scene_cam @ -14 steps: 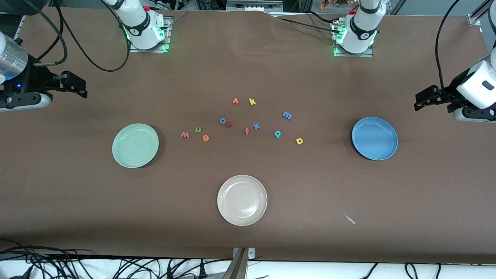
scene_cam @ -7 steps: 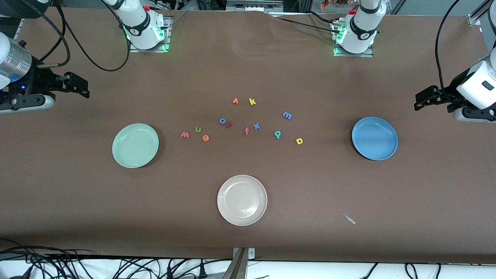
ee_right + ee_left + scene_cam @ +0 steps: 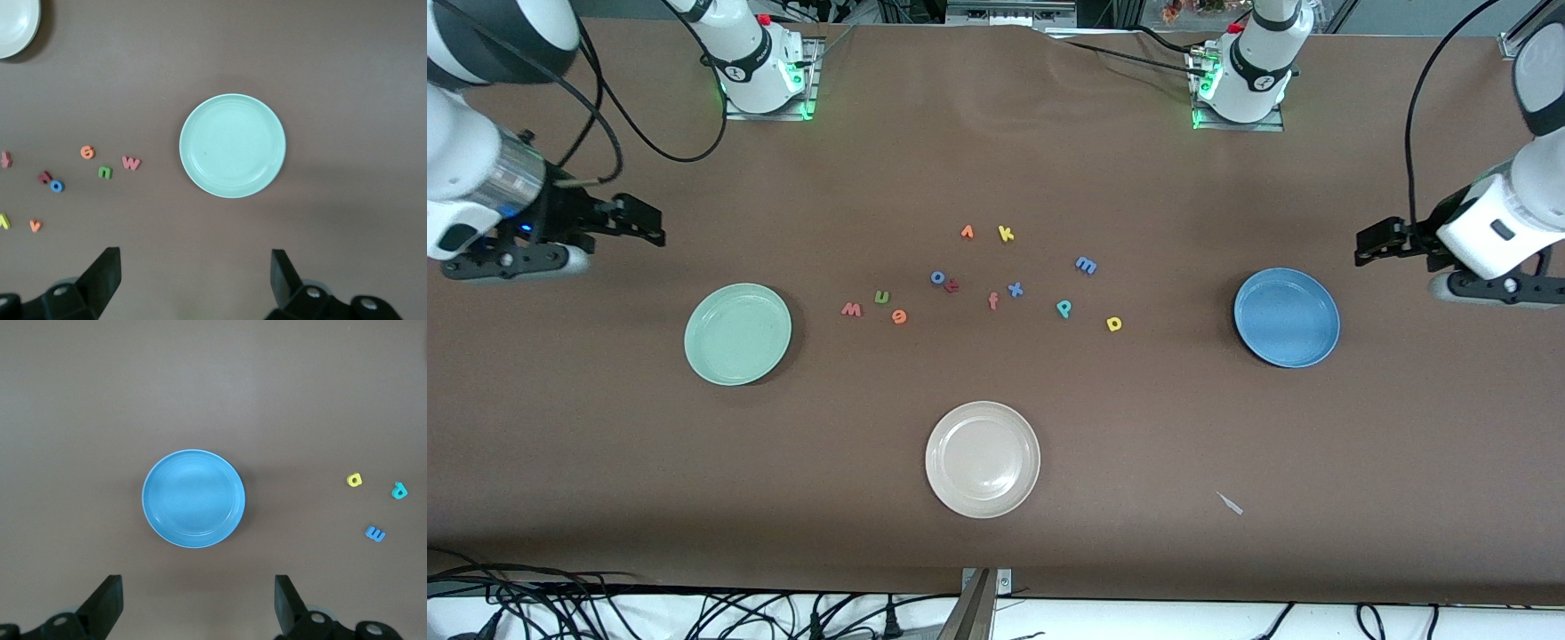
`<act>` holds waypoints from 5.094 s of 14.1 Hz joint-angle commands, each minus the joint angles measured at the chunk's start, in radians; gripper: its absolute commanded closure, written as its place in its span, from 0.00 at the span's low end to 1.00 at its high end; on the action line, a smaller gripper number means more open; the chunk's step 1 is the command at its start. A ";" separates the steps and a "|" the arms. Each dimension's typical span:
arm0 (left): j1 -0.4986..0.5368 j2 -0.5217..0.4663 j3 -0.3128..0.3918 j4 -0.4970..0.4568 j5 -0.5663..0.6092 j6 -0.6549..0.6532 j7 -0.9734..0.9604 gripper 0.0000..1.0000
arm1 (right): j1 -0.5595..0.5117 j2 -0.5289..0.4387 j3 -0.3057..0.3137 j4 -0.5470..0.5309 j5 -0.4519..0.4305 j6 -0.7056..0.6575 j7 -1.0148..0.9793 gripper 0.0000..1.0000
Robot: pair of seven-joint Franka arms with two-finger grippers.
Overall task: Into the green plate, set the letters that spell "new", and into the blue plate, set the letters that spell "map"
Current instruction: 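Reach the left gripper and the right gripper toward the foam letters, then grasp the blue m with the left gripper while the right gripper grasps w, then drop the blue m on the blue plate while the right gripper drops w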
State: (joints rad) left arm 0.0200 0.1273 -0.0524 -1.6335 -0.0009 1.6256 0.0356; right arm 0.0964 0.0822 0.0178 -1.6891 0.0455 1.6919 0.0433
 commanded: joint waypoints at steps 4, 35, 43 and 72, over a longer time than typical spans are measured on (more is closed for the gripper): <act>-0.173 0.061 -0.015 -0.009 0.028 -0.004 -0.354 0.00 | 0.081 0.008 0.034 -0.141 0.007 0.181 0.229 0.01; -0.305 0.370 -0.353 -0.565 0.437 0.988 -1.922 0.02 | 0.313 0.352 0.002 -0.537 -0.182 1.143 0.437 0.01; -0.290 0.380 -0.356 -0.563 0.430 0.988 -1.919 0.37 | 0.313 0.364 -0.010 -0.549 -0.180 1.143 0.460 0.02; 0.133 0.385 -0.346 -0.236 0.309 0.267 -0.230 1.00 | 0.336 0.387 -0.012 -0.555 -0.180 1.175 0.486 0.74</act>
State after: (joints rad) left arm 0.1084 0.5016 -0.3886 -1.8917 0.2757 1.9211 -0.3310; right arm 0.4258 0.4606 0.0112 -2.2364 -0.1183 2.8491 0.5104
